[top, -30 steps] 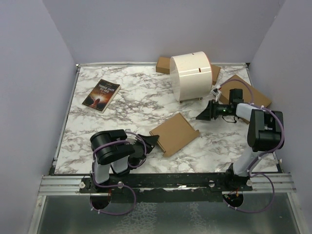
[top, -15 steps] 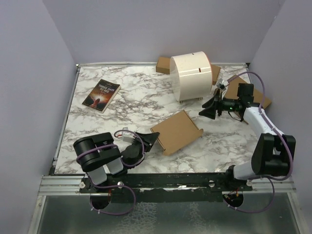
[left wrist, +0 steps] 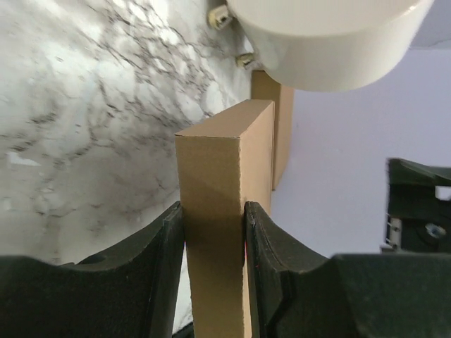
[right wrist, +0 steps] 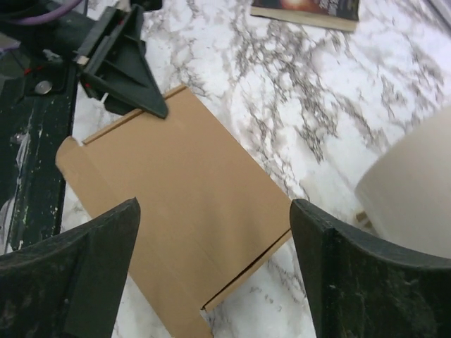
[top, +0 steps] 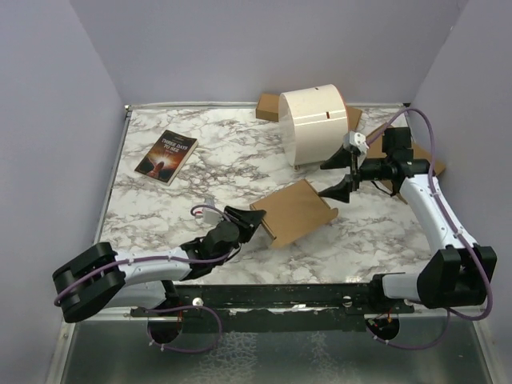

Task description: Fold the paper box

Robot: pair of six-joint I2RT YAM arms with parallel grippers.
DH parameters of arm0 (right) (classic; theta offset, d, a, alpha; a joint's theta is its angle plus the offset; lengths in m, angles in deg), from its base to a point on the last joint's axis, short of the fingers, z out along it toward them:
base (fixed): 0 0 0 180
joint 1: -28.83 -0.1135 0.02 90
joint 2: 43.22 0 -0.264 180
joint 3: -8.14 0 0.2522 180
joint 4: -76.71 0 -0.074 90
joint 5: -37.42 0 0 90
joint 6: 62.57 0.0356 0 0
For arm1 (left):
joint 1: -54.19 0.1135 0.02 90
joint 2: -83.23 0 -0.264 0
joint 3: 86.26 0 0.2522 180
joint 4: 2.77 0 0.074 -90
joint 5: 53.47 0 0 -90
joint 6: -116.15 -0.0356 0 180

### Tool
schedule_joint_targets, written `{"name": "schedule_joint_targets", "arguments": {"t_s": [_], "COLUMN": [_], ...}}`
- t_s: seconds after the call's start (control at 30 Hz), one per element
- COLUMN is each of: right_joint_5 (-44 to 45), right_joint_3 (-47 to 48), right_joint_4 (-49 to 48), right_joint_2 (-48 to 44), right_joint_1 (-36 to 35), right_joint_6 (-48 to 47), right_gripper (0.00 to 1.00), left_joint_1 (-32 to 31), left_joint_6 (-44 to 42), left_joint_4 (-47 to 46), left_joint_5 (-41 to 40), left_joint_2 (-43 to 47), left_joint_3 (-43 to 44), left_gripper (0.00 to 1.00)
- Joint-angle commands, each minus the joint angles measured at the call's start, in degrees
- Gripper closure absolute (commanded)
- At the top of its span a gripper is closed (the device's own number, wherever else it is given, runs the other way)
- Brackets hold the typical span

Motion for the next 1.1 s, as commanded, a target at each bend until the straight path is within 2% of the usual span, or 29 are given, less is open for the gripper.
{"name": "schedule_joint_targets", "arguments": {"t_s": [0.0, 0.07, 0.27, 0.4, 0.77, 0.87, 1.07], "right_joint_5": [1.25, 3.56, 7.36, 10.64, 25.73, 32.94, 44.04], "right_joint_3": [1.95, -0.24, -10.62, -13.29, -23.15, -26.68, -31.55], "right_joint_4": [5.09, 3.34, -4.25, -5.26, -18.39, -24.9, -36.36], "right_joint_2": [-3.99, -6.45, -14.81, -15.63, -16.48, -16.34, -15.2], "right_joint_1": [-6.44, -9.77, -16.05, -18.99, -28.65, -33.89, -39.32], "right_joint_6": [-8.84, -11.23, -21.82, -24.66, -22.41, -19.38, -17.38], "right_gripper": [0.07, 0.0, 0.0, 0.0, 0.06, 0.08, 0.15], "left_joint_1": [1.88, 2.35, 5.24, 7.99, 14.07, 15.76, 17.51], "left_joint_6": [2.24, 2.38, 2.55, 2.49, 2.24, 2.2, 2.43], "left_joint_4": [19.59, 23.81, 33.4, 37.97, 41.45, 42.01, 42.55], "left_joint_5": [0.98, 2.03, 6.38, 10.81, 19.25, 21.0, 22.55], "left_joint_2": [4.29, 4.91, 4.61, 4.16, 2.25, 2.0, 2.41], "left_joint_3": [2.32, 4.78, 11.7, 15.08, 19.71, 20.64, 21.36], "left_gripper": [0.72, 0.72, 0.73, 0.73, 0.73, 0.72, 0.72]}}
